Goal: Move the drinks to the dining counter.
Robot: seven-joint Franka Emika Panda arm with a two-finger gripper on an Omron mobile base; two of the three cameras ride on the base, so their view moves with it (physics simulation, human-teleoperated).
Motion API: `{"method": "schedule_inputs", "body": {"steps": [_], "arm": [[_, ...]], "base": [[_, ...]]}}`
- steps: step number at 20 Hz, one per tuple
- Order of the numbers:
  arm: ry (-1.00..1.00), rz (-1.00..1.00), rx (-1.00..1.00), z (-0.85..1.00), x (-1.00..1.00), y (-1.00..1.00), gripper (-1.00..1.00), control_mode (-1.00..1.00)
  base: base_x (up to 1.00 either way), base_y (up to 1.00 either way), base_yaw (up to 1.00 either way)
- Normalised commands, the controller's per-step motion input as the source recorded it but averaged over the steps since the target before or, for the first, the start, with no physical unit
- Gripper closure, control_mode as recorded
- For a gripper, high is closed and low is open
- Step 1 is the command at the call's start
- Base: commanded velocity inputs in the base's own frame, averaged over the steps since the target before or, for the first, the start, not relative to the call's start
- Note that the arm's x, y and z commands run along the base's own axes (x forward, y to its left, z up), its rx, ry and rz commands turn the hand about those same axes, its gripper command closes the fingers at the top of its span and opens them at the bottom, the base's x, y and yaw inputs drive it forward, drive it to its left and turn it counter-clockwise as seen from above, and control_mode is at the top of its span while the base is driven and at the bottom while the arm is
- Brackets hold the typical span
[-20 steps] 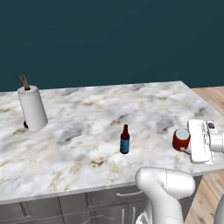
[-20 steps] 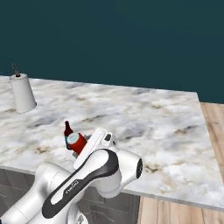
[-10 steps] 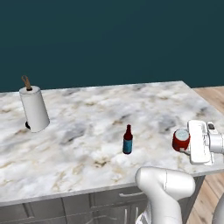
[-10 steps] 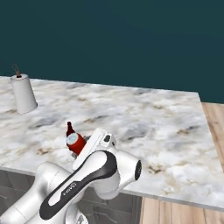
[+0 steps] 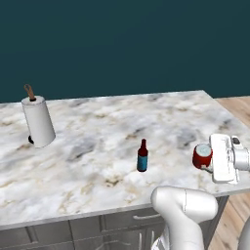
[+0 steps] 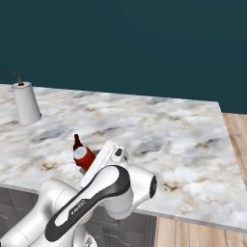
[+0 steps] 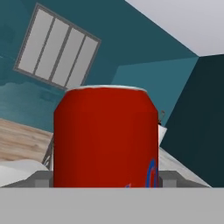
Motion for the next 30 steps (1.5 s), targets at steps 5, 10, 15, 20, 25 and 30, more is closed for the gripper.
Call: {"method": "schedule_inputs", "body": {"steps": [5,10,15,20,25,30], "arm": [[0.0,0.0,0.0,0.0,0.14,-0.06,1.0,-1.0],[0.07,0.0,0.03,0.0,0.36,-0.16,1.0,-1.0],[0.17,0.0,0.15,0.0,0.41,-0.08,1.0,-1.0],[0.27,-0.01,0.34,0.0,0.6,-0.13,1.0,-1.0],[0.21,0.0,0.34,-0.03,0.53,-0.06,1.0,-1.0],[0.01,0.0,0.03,-0.16,0.28,0.0,1.0,-1.0]], "base": [[0.0,0.0,0.0],[0.0,0.0,0.0],[0.0,0.0,0.0],[0.0,0.0,0.0],[0.0,0.0,0.0],[0.0,0.0,0.0]]}}
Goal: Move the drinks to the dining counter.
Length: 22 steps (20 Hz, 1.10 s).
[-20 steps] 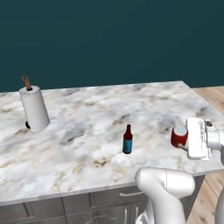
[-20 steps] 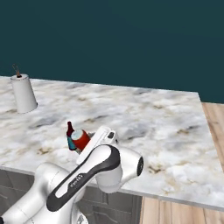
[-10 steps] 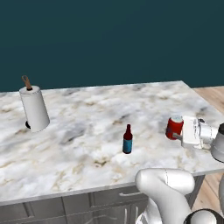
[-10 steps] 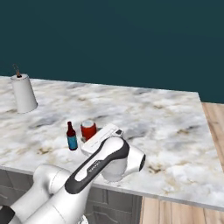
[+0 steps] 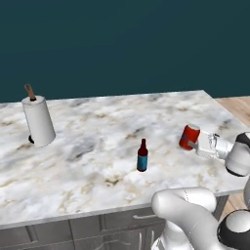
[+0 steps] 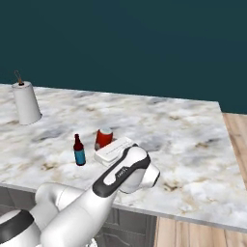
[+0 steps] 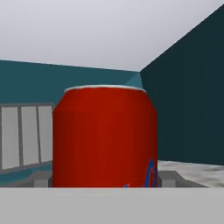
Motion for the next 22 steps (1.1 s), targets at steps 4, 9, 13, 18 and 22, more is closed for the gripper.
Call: {"method": "schedule_inputs", "body": {"steps": [4,9,13,18,22], "arm": [[0.05,-0.02,-0.01,-0.05,0.14,0.0,1.0,-1.0],[0.01,-0.05,-0.05,0.0,0.0,0.0,1.0,-1.0],[0.0,-0.06,-0.1,0.0,0.0,0.0,1.0,-1.0],[0.0,-0.07,-0.15,0.0,0.0,0.01,1.0,-1.0],[0.0,-0.07,-0.15,-0.07,0.04,0.12,1.0,-1.0]], "base": [[0.0,0.0,0.0],[0.0,0.0,0.0],[0.0,0.0,0.0],[0.0,0.0,0.0],[0.0,0.0,0.0]]}}
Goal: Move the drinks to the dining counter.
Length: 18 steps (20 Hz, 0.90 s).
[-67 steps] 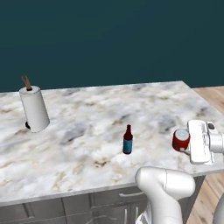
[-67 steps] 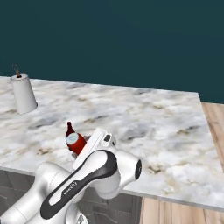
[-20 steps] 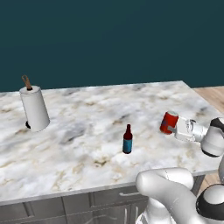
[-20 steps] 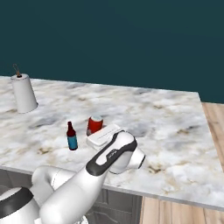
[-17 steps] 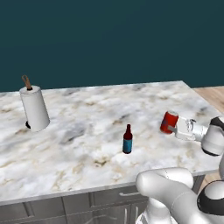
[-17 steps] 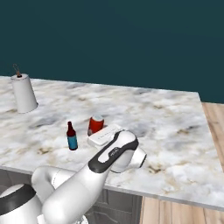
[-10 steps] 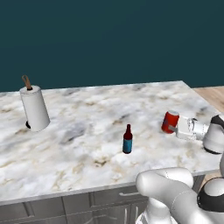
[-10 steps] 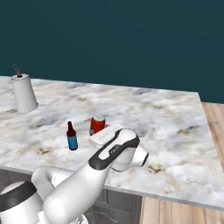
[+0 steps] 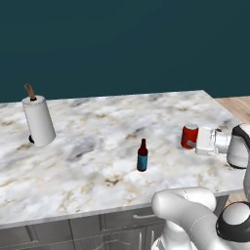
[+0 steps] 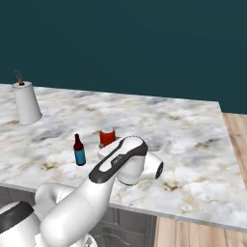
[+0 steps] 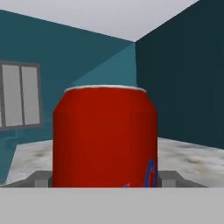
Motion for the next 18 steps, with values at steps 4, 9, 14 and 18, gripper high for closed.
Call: {"method": "schedule_inputs", "body": {"steps": [4,9,14,18], "arm": [[0.0,-0.05,-0.12,-0.28,0.19,0.23,1.0,-1.0],[0.0,-0.01,-0.09,-0.51,0.26,0.26,1.0,-1.0],[0.0,0.0,-0.01,-0.53,0.3,0.14,1.0,-1.0],[0.0,0.0,0.0,-0.4,0.2,0.0,1.0,-1.0]], "base": [[0.0,0.0,0.0],[0.0,0.0,0.0],[0.0,0.0,0.0],[0.0,0.0,0.0]]}}
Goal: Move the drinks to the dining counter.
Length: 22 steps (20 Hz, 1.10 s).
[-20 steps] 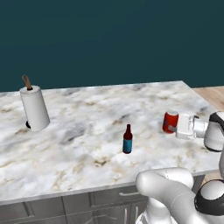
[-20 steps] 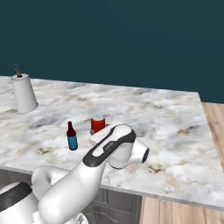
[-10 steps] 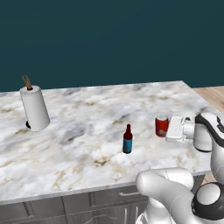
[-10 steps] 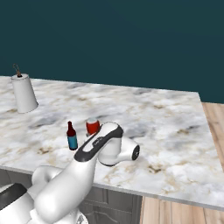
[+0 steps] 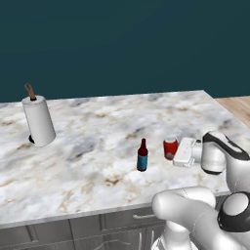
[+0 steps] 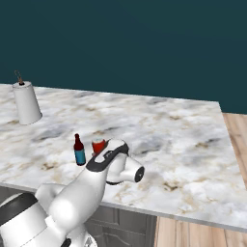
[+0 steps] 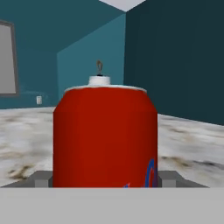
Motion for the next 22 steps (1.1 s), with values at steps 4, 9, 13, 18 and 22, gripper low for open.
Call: {"method": "schedule_inputs", "body": {"steps": [4,9,13,18,22], "arm": [[0.0,0.0,0.0,-0.21,0.08,-0.07,1.0,-1.0],[0.0,0.0,0.0,-0.2,0.16,-0.02,1.0,-1.0],[0.0,0.0,0.0,-0.1,0.24,-0.01,1.0,-1.0],[0.0,0.0,0.0,-0.07,0.3,0.0,1.0,-1.0],[0.0,0.0,0.0,-0.1,0.3,-0.02,1.0,-1.0]], "base": [[0.0,0.0,0.0],[0.0,0.0,0.0],[0.0,0.0,0.0],[0.0,0.0,0.0],[0.0,0.0,0.0]]}}
